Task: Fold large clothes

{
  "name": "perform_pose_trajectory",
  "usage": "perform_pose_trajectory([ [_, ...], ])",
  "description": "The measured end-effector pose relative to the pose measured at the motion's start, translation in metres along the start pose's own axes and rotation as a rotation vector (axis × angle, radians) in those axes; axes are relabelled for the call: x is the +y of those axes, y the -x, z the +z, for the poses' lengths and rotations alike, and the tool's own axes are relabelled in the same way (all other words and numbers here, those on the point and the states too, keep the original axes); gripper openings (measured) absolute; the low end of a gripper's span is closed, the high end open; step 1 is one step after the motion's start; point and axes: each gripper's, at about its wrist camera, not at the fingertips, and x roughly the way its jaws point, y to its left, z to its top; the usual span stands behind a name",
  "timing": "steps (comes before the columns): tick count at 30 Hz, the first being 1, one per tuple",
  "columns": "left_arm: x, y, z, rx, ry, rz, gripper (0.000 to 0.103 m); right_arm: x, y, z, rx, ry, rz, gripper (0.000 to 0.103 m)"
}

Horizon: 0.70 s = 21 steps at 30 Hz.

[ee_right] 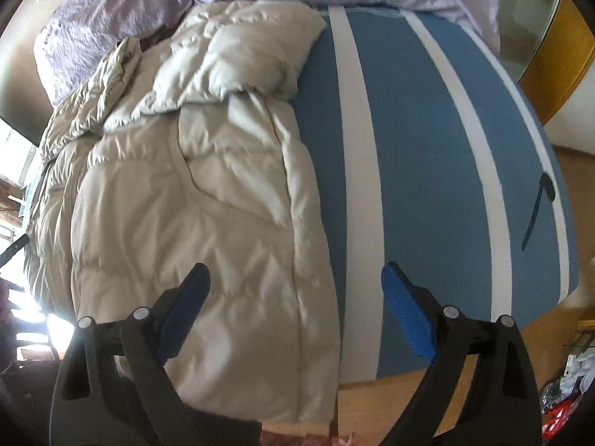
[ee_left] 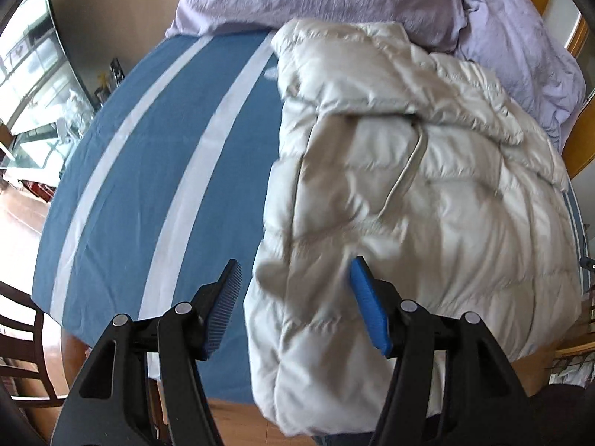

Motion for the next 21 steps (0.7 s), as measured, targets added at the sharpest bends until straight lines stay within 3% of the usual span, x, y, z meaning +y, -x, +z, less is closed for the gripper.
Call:
perform_pose_trajectory([
  [12,0.009,-0.011,-0.022,0.059,0.022,-0.092,0.062,-0.021,-0.015,-0.028,0.103,-0.016,0.083,0.086],
  [17,0.010,-0.014,-0.030,0.081,0.025,-0.109,0.062,-0.025,-0.018,-0.038,0.125,-0.024,0.137,0.070],
  [21,0.008,-0.016,-0.032,0.094,0.023,-0.116,0.062,-0.027,-0.018,-0.045,0.122,-0.022,0.151,0.067],
])
